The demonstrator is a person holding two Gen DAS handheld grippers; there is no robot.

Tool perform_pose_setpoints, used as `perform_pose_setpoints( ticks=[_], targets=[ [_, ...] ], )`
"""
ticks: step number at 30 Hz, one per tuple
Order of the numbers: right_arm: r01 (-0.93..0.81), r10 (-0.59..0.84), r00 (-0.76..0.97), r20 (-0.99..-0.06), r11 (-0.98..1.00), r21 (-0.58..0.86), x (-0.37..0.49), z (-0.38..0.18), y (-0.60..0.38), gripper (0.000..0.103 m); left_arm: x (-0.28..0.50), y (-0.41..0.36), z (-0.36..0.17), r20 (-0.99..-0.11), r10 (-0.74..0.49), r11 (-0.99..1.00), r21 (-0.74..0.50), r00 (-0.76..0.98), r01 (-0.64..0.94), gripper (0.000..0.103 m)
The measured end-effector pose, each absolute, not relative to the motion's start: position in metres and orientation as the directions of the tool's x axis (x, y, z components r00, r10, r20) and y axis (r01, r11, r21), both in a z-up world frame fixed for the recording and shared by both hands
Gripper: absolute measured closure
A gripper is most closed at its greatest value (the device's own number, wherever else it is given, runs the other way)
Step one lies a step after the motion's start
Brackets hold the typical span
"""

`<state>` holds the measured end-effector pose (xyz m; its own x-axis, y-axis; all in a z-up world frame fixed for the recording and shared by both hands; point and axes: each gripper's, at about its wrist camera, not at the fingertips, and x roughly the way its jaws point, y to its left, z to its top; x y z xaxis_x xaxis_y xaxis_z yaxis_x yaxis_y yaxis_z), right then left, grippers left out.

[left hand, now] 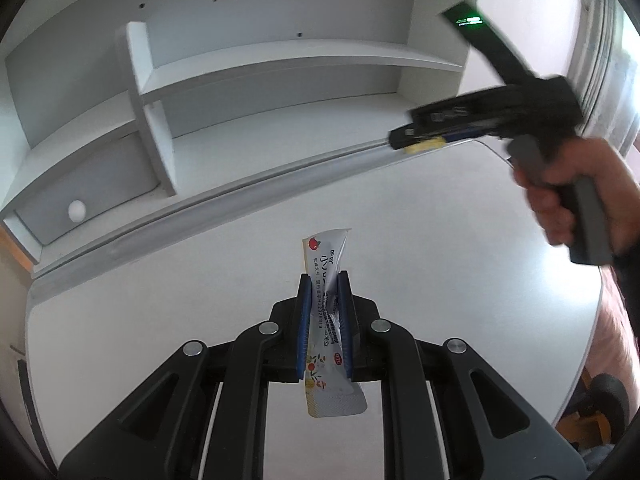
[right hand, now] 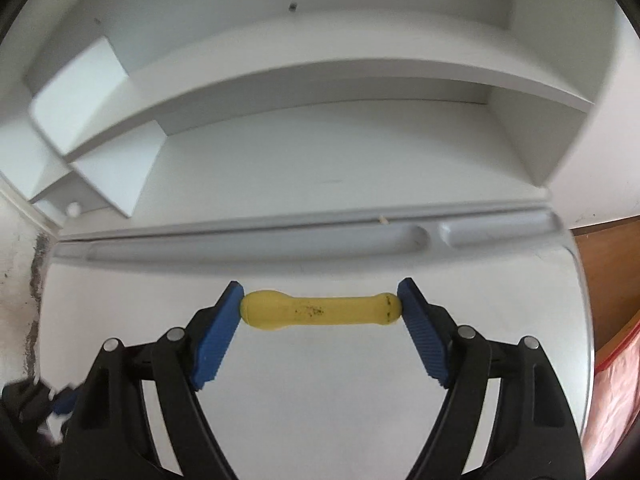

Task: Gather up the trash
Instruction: 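Carry the snack wrapper and yellow handle over the black bin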

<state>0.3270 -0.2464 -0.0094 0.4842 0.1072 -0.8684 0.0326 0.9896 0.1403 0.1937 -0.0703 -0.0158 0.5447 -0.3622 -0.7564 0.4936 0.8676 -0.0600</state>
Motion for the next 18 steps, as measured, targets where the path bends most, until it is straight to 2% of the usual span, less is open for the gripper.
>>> perform_pose_setpoints(
  ticks=[9, 18],
  targets=[
    [0.129, 0.031, 0.570, -0.821, 0.984, 0.127, 0.172, 0.016, -0.337, 0.026, 0.157, -0.148, -0.011, -0.743, -0.445, 0.810, -0.096, 0.500, 0.578, 0.091],
    [0.416, -0.130, 0.611, -0.781, 0.892, 0.177, -0.025, 0.007, -0.474, 0.026, 0.085, -0.282, -0.006, -0.723, -0.588, 0.641, -0.143, 0.363, 0.755, 0.091]
  ],
)
